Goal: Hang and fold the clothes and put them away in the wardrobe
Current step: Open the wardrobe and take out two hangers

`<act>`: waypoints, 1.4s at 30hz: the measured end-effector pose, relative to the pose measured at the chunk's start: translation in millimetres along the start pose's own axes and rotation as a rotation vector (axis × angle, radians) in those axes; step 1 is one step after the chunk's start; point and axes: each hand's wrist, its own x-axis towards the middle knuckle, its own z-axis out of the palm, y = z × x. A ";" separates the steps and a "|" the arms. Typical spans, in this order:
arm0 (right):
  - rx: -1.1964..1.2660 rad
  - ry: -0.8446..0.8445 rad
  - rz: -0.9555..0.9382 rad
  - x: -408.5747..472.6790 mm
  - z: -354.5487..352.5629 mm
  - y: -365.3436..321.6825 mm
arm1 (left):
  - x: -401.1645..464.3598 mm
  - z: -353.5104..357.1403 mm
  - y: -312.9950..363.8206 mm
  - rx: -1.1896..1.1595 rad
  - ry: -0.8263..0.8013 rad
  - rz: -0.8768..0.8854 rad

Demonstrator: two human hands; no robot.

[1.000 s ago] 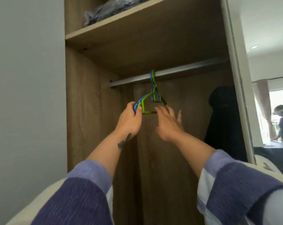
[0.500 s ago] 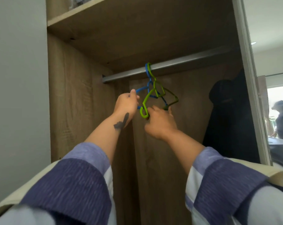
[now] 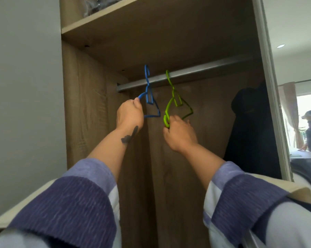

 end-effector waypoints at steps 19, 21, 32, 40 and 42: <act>0.681 -0.501 0.438 -157.5 77.1 -57.4 | -255.3 -52.0 -94.3 0.194 -0.109 -0.282; 0.727 -0.539 0.457 -175.2 80.4 -61.0 | -279.5 -62.7 -95.0 0.243 -0.105 -0.310; 0.688 -0.820 0.387 -281.8 52.8 4.6 | -426.3 -52.4 -63.1 0.114 -0.214 -0.671; 0.681 -1.095 0.023 -331.1 -18.0 35.6 | -465.6 -64.0 -17.2 0.532 0.063 -0.550; 0.774 -1.154 -0.033 -340.4 -37.5 33.7 | -471.6 -88.5 -9.5 0.803 0.054 -0.450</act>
